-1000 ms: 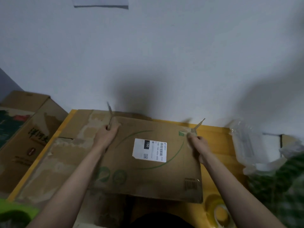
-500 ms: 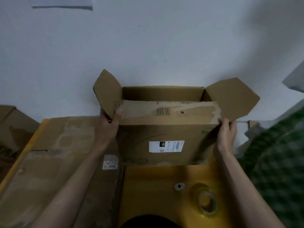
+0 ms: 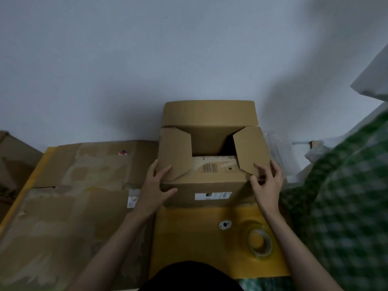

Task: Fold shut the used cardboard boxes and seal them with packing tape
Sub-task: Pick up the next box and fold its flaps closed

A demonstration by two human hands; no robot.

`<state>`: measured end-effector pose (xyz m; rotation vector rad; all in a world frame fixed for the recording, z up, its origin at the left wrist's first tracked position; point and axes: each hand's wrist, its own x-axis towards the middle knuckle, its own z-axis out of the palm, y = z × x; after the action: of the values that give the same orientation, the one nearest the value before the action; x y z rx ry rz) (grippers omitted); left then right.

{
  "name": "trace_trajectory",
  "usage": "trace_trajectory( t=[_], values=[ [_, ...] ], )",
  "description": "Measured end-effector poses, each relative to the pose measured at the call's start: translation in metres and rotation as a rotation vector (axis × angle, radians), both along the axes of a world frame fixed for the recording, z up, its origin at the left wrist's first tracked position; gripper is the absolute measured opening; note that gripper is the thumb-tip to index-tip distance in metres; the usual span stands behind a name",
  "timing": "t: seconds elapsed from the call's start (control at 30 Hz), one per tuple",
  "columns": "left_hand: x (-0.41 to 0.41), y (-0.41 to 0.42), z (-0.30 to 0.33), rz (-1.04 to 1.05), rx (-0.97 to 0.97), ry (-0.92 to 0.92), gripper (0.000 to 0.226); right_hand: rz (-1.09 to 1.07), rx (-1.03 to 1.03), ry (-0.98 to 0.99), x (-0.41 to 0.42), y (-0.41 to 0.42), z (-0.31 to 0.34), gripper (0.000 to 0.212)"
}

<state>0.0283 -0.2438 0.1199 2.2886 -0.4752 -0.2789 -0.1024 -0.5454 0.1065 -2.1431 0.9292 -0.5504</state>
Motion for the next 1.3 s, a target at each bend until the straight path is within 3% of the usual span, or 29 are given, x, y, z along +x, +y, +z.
trace_trajectory(
  t=[0.17, 0.33, 0.47, 0.57, 0.67, 0.8, 1.0, 1.07, 1.17, 1.3],
  values=[
    [0.01, -0.019, 0.002, -0.01, 0.029, -0.042, 0.071, 0.031, -0.012, 0.081, 0.007, -0.017, 0.003, 0.06],
    [0.027, -0.047, 0.001, -0.021, 0.156, -0.019, 0.105, 0.047, 0.03, 0.236, 0.028, -0.044, 0.017, 0.076],
    [0.031, -0.045, 0.0, -0.1, 0.294, -0.05, 0.116, 0.107, -0.209, 0.478, 0.043, -0.034, 0.028, 0.074],
    [0.039, -0.021, 0.004, -0.189, 0.233, -0.053, 0.114, 0.187, -0.303, 0.385, 0.055, 0.007, 0.043, 0.06],
    [0.039, 0.015, 0.007, -0.201, 0.26, -0.092, 0.097, 0.309, -0.345, 0.281, 0.07, 0.057, 0.055, 0.049],
    [0.026, 0.081, -0.005, -0.051, 0.374, -0.103, 0.067, 0.492, -0.425, 0.182, 0.085, 0.127, 0.059, 0.039],
    [-0.013, 0.183, -0.031, 0.174, 0.612, 0.078, 0.059, 0.675, -0.477, 0.044, 0.091, 0.22, 0.037, 0.025],
    [-0.024, 0.209, -0.043, 0.211, 0.655, 0.176, 0.058, 0.751, -0.437, 0.078, 0.091, 0.241, 0.022, 0.022],
    [-0.04, 0.23, -0.057, 0.236, 0.671, 0.312, 0.055, 0.863, -0.278, 0.288, 0.09, 0.263, -0.016, 0.017],
    [-0.056, 0.241, -0.086, 0.2, 0.645, 0.489, 0.06, 0.916, 0.193, 0.649, 0.078, 0.282, -0.068, 0.026]
  ],
)
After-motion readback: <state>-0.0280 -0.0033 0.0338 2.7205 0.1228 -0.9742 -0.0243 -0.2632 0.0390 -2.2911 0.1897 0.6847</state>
